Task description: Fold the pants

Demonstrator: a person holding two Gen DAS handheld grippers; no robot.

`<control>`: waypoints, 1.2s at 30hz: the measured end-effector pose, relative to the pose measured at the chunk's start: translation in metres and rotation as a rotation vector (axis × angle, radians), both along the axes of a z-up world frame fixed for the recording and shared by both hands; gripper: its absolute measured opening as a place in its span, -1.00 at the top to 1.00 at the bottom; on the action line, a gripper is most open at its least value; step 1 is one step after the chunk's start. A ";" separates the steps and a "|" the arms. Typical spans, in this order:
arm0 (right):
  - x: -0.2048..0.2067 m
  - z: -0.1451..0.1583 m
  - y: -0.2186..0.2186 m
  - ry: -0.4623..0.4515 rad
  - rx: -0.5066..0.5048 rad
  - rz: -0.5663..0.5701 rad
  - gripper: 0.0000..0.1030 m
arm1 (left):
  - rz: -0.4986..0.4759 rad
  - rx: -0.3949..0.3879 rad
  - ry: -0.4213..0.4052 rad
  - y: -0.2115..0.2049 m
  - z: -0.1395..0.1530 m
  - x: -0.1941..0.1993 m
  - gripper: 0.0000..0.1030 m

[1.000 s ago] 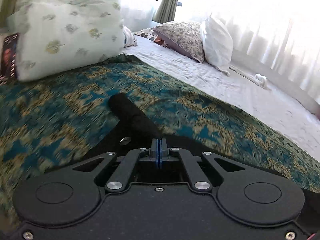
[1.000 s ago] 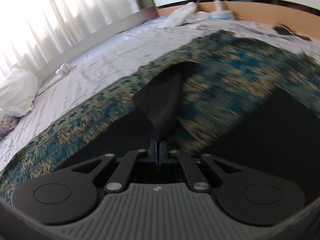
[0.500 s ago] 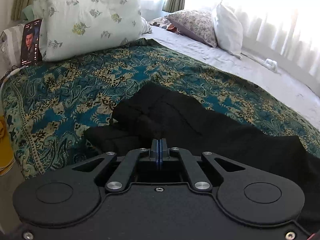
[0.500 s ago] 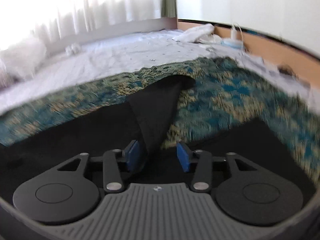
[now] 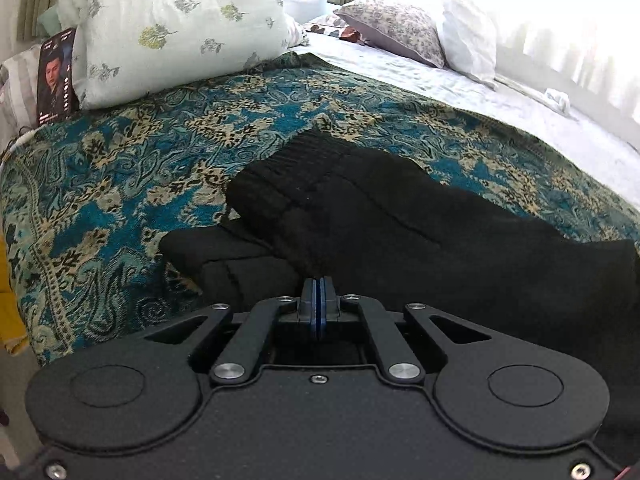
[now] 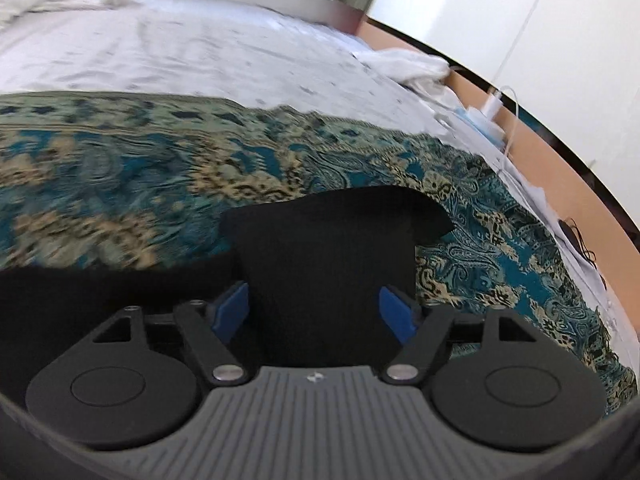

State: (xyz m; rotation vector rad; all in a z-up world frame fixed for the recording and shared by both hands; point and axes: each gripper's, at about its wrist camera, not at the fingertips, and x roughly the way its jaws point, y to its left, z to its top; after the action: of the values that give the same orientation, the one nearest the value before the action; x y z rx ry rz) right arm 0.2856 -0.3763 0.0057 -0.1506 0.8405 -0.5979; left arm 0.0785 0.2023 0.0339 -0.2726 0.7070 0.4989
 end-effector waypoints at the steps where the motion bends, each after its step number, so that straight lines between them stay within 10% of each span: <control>1: 0.004 -0.003 -0.004 0.000 0.004 -0.008 -0.56 | -0.003 0.008 0.003 -0.001 -0.001 0.002 0.95; 4: 0.002 0.004 -0.019 -0.051 0.090 -0.040 -0.08 | -0.014 0.027 0.008 -0.004 -0.002 0.005 0.95; 6: -0.009 0.015 -0.029 -0.108 0.090 -0.116 0.65 | -0.018 0.019 0.007 -0.003 -0.002 0.006 0.95; 12: -0.083 0.049 -0.088 -0.283 0.186 -0.285 0.80 | -0.014 -0.024 -0.006 0.006 -0.001 0.003 0.92; 19: -0.151 0.038 -0.140 -0.320 0.356 -0.346 0.77 | 0.001 -0.033 -0.006 0.004 0.002 0.002 0.89; 25: -0.183 0.020 -0.169 -0.468 0.527 -0.408 0.54 | -0.014 -0.107 -0.054 0.011 0.007 0.000 0.44; 28: -0.182 0.010 -0.175 -0.484 0.586 -0.382 -0.01 | -0.029 -0.141 -0.075 0.012 0.007 0.003 0.11; 36: -0.142 0.007 -0.159 -0.369 0.446 -0.231 -0.48 | -0.039 -0.068 -0.065 -0.010 -0.001 0.020 -0.48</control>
State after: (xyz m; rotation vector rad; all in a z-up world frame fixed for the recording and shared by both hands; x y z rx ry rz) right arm 0.1437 -0.5355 0.0126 0.4562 0.6156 -0.6152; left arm 0.0980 0.1925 0.0325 -0.3368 0.6658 0.4273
